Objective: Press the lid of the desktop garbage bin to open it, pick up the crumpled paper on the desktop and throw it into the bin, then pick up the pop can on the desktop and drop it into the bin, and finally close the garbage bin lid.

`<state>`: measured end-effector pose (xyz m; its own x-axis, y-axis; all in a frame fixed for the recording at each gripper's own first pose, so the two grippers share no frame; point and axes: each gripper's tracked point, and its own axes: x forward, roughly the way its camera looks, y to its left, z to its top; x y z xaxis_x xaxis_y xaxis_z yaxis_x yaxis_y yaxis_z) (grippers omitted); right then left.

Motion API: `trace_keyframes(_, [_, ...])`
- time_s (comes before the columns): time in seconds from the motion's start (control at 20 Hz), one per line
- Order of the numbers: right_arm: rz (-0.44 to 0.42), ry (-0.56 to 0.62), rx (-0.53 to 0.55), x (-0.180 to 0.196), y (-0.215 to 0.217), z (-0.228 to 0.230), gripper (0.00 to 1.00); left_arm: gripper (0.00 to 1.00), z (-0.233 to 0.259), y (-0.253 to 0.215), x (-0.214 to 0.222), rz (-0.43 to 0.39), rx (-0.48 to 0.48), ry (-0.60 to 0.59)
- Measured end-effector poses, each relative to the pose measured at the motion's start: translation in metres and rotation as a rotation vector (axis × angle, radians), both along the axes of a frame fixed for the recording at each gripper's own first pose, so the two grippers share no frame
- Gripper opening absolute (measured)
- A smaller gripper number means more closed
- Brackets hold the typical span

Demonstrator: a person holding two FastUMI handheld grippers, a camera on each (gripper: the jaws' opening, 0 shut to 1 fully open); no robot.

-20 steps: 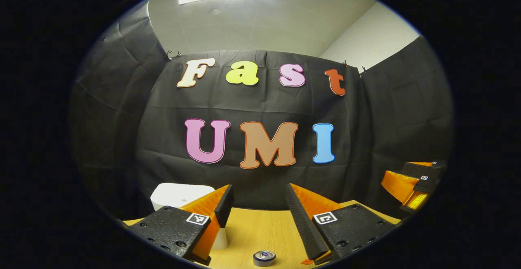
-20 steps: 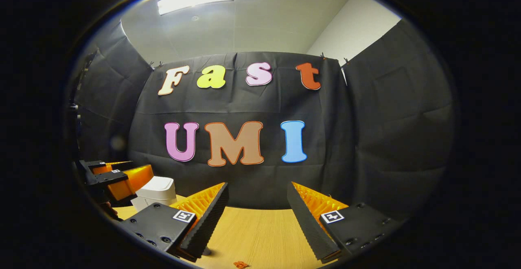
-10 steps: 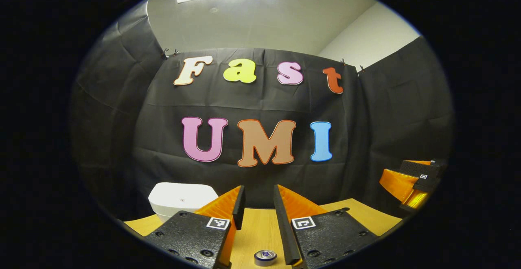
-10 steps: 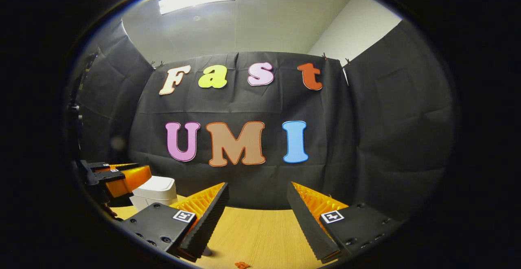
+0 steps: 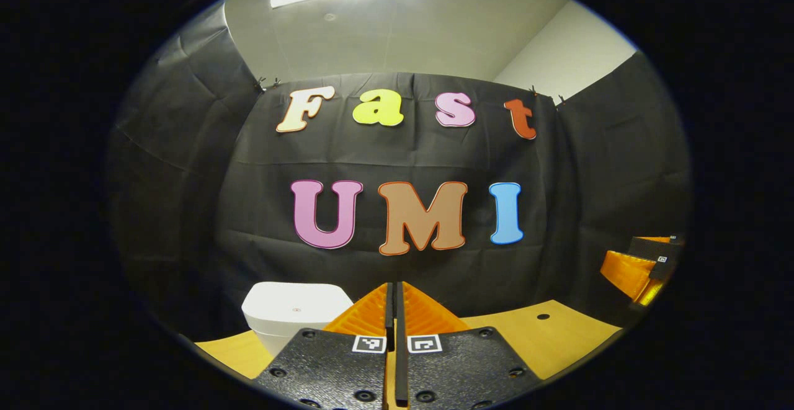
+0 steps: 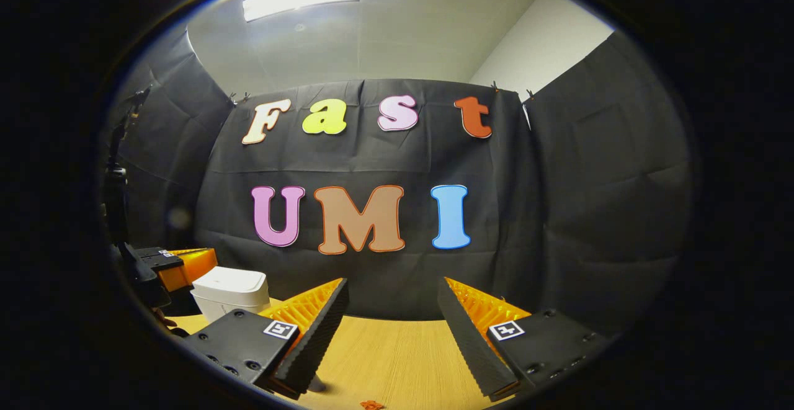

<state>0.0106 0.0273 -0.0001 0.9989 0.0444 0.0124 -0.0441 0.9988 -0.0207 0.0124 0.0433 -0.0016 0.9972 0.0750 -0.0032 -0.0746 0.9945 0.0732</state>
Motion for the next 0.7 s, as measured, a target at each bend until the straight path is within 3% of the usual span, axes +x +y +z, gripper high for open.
trace_keyframes(0.05, [-0.002, 0.000, -0.001, 0.000, 0.001, 0.000, 1.00, 0.00, 0.002, 0.003, 0.002, -0.001, 0.006, -0.004])
trace_keyframes(0.1, [-0.004, 0.000, -0.001, -0.001, 0.003, 0.000, 0.96, 0.00, 0.000, 0.015, 0.007, 0.008, 0.018, 0.001])
trace_keyframes(0.35, [-0.035, 0.012, -0.005, -0.001, 0.010, -0.006, 0.96, 0.00, -0.001, 0.082, 0.036, 0.112, 0.075, 0.011])
trace_keyframes(0.4, [-0.040, 0.015, -0.007, -0.002, 0.011, -0.008, 1.00, 0.00, -0.003, 0.091, 0.042, 0.122, 0.080, 0.013])
trace_keyframes(0.45, [-0.046, 0.017, -0.009, -0.002, 0.012, -0.008, 0.96, 0.00, -0.006, 0.098, 0.049, 0.129, 0.084, 0.021])
trace_keyframes(0.7, [-0.072, 0.027, -0.035, -0.003, 0.015, -0.010, 0.96, 0.00, -0.022, 0.131, 0.075, 0.173, 0.110, 0.048])
